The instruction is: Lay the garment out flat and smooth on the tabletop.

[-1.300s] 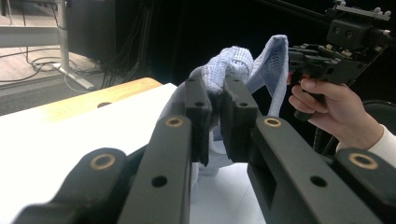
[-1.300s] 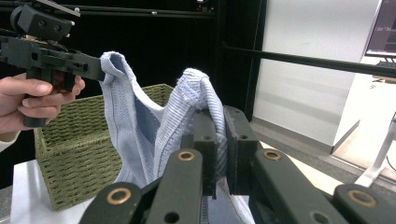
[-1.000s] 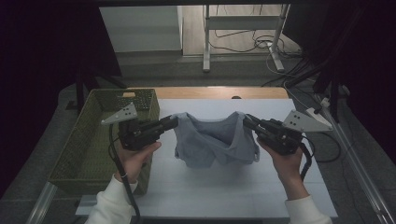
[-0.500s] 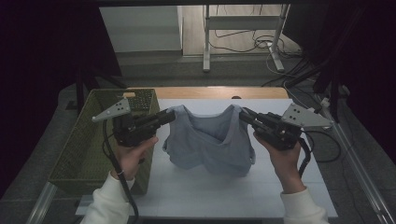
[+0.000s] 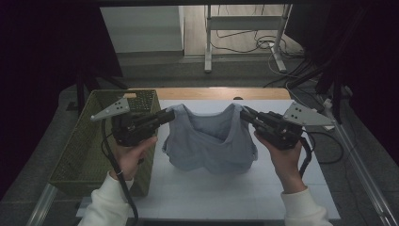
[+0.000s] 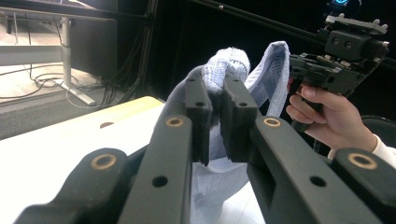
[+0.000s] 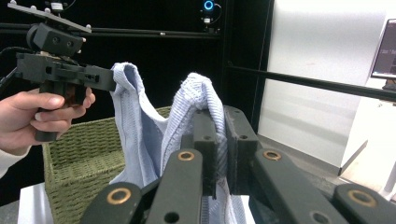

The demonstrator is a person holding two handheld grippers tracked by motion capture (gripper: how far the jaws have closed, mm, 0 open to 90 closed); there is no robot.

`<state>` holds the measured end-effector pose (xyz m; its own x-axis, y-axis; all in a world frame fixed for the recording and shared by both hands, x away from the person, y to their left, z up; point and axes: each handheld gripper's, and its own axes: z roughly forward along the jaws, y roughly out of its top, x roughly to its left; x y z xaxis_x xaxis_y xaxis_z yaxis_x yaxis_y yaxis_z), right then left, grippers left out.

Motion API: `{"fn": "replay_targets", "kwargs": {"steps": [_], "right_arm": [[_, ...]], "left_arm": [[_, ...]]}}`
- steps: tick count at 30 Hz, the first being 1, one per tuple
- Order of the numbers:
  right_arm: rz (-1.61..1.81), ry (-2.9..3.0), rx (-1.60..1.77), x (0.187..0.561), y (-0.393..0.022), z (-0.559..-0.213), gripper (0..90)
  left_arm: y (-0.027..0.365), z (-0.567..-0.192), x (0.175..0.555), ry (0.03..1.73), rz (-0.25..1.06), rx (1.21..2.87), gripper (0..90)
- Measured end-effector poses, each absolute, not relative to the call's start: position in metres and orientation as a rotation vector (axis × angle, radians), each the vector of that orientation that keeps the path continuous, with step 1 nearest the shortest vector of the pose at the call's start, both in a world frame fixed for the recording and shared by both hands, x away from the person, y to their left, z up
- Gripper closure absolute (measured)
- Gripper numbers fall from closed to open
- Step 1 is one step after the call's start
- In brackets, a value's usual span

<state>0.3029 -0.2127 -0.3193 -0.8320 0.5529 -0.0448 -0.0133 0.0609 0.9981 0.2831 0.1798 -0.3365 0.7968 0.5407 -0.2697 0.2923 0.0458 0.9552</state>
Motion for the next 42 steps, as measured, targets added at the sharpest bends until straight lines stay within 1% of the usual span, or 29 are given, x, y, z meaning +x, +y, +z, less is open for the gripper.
{"fn": "replay_targets", "kwargs": {"steps": [19, 26, 32, 42], "right_arm": [[1.812, 1.921, 0.515, 0.309, -0.204, -0.305, 84.4], [1.857, 1.918, 0.511, 0.299, -0.207, -0.305, 84.4], [1.812, 1.903, 0.443, 0.284, -0.21, -0.296, 84.4], [1.811, 1.905, 0.481, 0.294, -0.211, -0.299, 84.4]], "left_arm": [[0.185, -0.324, 0.285, 0.683, 0.237, 1.549, 82.0], [0.19, -0.321, 0.278, 0.677, 0.235, 1.542, 82.0], [0.192, -0.316, 0.269, 0.66, 0.25, 1.542, 82.0], [0.188, -0.321, 0.277, 0.671, 0.233, 1.543, 82.0]]}}
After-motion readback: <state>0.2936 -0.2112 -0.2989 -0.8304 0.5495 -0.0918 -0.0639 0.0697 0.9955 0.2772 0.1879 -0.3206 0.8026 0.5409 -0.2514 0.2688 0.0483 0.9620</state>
